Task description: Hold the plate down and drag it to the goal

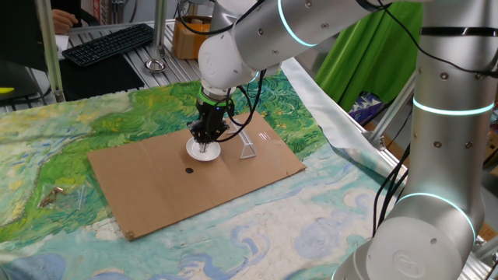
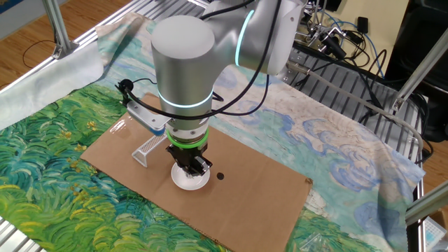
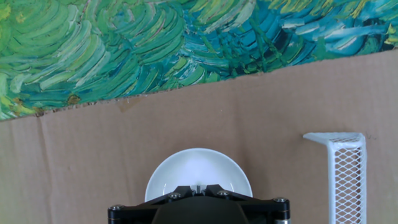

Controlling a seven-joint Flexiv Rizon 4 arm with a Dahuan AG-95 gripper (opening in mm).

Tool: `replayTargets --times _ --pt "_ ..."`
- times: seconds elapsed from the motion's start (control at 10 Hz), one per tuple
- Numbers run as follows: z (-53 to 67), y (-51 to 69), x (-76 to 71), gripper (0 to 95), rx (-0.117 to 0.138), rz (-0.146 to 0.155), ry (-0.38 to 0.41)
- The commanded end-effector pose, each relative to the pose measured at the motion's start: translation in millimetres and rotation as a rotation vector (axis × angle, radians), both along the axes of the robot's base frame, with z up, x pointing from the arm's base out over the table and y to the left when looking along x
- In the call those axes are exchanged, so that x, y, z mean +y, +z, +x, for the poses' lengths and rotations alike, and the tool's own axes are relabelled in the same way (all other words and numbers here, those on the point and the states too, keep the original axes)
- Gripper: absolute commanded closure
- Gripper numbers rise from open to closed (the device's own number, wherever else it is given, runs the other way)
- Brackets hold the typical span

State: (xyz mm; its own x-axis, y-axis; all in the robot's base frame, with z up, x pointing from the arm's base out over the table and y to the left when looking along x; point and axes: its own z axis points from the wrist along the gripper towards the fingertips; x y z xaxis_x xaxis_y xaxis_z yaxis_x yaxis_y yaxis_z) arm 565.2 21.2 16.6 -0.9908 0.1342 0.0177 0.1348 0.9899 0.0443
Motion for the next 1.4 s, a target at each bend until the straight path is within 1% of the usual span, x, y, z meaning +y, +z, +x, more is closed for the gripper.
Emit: replayTargets --times 0.1,0.5,1.4 --pt "0.3 -1.0 -0.6 95.0 -0.003 -0.002 0.003" --pt "1.2 -3.2 -3.1 95.0 -0.006 -0.008 0.013" --pt "1.3 -3.3 -6.9 95.0 -0.009 -0.020 0.026"
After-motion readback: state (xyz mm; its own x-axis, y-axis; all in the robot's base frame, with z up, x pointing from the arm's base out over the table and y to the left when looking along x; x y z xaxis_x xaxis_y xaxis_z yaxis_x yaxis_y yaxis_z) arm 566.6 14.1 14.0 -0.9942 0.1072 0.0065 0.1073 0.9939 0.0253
